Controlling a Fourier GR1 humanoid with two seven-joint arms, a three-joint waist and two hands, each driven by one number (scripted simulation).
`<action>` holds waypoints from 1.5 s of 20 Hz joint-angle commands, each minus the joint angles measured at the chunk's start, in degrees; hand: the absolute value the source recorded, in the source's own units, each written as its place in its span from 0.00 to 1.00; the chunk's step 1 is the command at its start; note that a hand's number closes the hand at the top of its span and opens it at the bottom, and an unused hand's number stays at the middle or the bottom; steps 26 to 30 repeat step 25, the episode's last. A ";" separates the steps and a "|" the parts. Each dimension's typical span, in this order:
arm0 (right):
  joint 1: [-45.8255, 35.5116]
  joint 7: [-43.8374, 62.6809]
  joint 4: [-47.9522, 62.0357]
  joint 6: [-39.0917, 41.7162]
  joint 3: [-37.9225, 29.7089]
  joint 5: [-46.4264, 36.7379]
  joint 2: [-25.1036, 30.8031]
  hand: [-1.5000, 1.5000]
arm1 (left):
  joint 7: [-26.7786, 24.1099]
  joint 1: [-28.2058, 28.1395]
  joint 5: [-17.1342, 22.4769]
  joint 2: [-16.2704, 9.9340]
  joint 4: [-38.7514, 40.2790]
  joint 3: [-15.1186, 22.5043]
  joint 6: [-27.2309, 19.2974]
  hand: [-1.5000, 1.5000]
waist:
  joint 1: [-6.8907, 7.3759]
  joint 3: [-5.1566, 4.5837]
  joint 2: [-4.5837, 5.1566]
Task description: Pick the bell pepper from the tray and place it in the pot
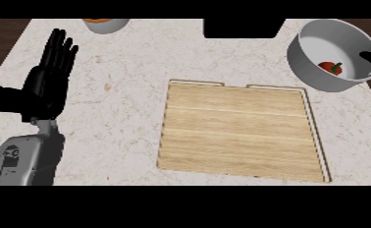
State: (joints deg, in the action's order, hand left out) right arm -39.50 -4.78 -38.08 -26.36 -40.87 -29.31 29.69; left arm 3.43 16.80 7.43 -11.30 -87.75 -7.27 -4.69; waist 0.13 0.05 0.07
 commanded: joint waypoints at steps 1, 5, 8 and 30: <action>4.19 -4.95 -4.25 1.51 -3.97 7.12 0.32 0.00 | -3.03 -3.16 -0.08 0.70 0.42 -0.27 0.58 0.50 | -0.42 -0.03 -0.16; 8.06 -7.52 -6.06 4.27 -7.37 12.55 3.53 0.00 | 0.48 -3.23 -0.31 0.26 -3.70 0.47 0.21 0.50 | -0.25 -0.02 -0.20; 12.62 -13.87 -5.81 6.67 -10.78 17.79 3.67 0.00 | -3.79 -3.22 -0.30 0.44 0.02 -0.24 1.41 0.50 | -0.41 0.00 -0.05; 30.75 -19.59 -2.78 19.58 -17.50 32.10 14.25 0.00 | 0.45 0.84 0.27 -0.13 0.11 -1.62 1.22 0.50 | -0.30 0.00 0.00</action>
